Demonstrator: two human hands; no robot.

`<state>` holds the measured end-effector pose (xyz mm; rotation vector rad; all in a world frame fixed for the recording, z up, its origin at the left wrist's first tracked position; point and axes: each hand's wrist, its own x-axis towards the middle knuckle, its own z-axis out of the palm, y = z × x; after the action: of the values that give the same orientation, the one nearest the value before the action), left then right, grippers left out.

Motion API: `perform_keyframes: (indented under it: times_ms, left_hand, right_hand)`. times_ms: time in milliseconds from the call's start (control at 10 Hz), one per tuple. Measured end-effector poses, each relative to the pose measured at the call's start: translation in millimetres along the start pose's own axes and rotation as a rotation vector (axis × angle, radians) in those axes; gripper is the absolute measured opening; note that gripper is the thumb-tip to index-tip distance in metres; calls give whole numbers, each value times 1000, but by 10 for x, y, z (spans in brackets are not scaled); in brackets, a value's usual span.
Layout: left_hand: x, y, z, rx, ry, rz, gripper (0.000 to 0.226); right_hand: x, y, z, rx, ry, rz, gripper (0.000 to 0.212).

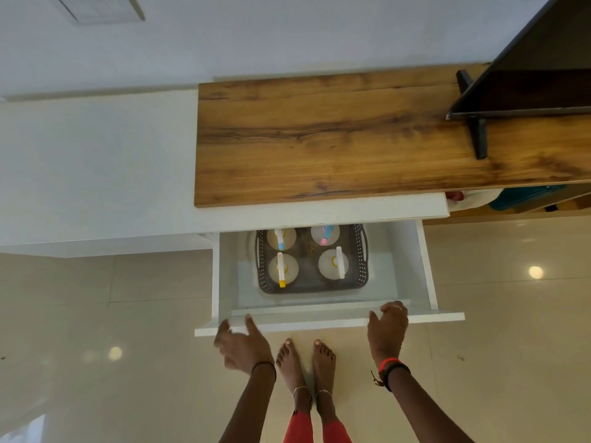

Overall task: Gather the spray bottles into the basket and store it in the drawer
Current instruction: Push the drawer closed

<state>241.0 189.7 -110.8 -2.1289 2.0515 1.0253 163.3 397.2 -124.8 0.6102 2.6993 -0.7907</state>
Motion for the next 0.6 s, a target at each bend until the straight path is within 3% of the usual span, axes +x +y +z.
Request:
perform_keyframes:
  times_ms: [100,200,300,400,500,600]
  left_hand:
    - [-49,5,-38,-221,-32,-479,63]
    - [-95,62,10,-651,-250,-713,63]
    - [-57,124,69,-834,-267,-729,58]
    - [-52,303,24,-915,-210,-827,54]
    - [-60,304,35,-935,-206,-834,53]
    - [-51,313,107,-1008,-219,-845,51]
  right_hand:
    - [-21,53,-32,97,-21,385,37]
    - [-35,55,7,362,-101,699,46]
    - [-46,6,4,438,-155,727,22]
    - [-7,-42,-19,418,-272,738,29]
    - [40,-20,44,441,-254,748,42]
    - [43,-192,-4,199,-339,686,50]
